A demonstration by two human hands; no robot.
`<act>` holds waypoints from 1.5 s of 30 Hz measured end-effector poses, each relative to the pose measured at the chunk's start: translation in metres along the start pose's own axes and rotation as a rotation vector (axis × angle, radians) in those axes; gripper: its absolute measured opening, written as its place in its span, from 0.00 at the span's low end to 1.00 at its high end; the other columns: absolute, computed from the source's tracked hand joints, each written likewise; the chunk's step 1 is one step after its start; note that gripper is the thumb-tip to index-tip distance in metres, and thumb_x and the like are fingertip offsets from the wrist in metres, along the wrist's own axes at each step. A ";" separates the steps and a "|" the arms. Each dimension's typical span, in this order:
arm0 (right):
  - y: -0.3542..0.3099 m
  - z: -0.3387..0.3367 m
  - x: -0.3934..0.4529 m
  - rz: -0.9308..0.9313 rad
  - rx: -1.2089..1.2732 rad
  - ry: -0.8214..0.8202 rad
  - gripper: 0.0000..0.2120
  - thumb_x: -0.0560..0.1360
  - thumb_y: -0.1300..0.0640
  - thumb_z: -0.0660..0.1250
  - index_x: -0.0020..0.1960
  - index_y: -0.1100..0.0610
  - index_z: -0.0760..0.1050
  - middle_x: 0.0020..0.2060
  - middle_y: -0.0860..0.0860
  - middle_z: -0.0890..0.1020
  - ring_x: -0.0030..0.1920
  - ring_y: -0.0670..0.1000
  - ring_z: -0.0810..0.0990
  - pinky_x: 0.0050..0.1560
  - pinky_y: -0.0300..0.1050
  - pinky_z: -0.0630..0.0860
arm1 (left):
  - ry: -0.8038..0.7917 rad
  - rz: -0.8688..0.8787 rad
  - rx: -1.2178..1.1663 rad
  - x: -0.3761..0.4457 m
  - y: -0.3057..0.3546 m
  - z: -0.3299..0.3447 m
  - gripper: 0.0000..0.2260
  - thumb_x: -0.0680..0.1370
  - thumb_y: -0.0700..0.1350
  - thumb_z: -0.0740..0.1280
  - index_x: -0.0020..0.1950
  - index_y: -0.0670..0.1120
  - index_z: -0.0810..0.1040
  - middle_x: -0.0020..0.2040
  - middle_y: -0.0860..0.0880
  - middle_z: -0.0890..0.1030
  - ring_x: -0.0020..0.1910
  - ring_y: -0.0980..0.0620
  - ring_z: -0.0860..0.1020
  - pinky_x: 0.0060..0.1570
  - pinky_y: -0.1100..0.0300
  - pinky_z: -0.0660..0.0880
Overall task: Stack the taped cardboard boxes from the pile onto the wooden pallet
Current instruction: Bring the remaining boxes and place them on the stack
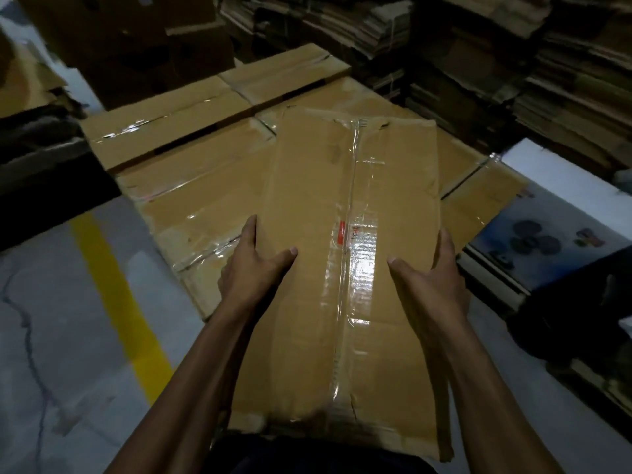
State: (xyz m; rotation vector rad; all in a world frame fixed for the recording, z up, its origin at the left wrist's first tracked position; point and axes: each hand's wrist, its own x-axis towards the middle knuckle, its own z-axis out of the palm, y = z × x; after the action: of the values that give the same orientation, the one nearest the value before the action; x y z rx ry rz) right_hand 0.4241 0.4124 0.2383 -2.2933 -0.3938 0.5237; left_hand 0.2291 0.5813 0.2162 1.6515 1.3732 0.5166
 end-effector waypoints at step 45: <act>0.087 0.194 -0.150 0.763 0.231 0.190 0.43 0.69 0.35 0.72 0.75 0.47 0.54 0.64 0.53 0.76 0.62 0.61 0.77 0.63 0.62 0.73 | -0.785 0.270 0.393 0.080 -0.146 -0.005 0.29 0.74 0.59 0.69 0.70 0.51 0.65 0.63 0.50 0.76 0.60 0.46 0.77 0.56 0.50 0.74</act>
State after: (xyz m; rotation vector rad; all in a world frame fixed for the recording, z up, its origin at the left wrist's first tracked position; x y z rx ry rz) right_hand 0.2115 0.4054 0.0880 -2.1830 0.6331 0.6615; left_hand 0.1680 0.6543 0.0794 2.0570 0.6889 -0.2771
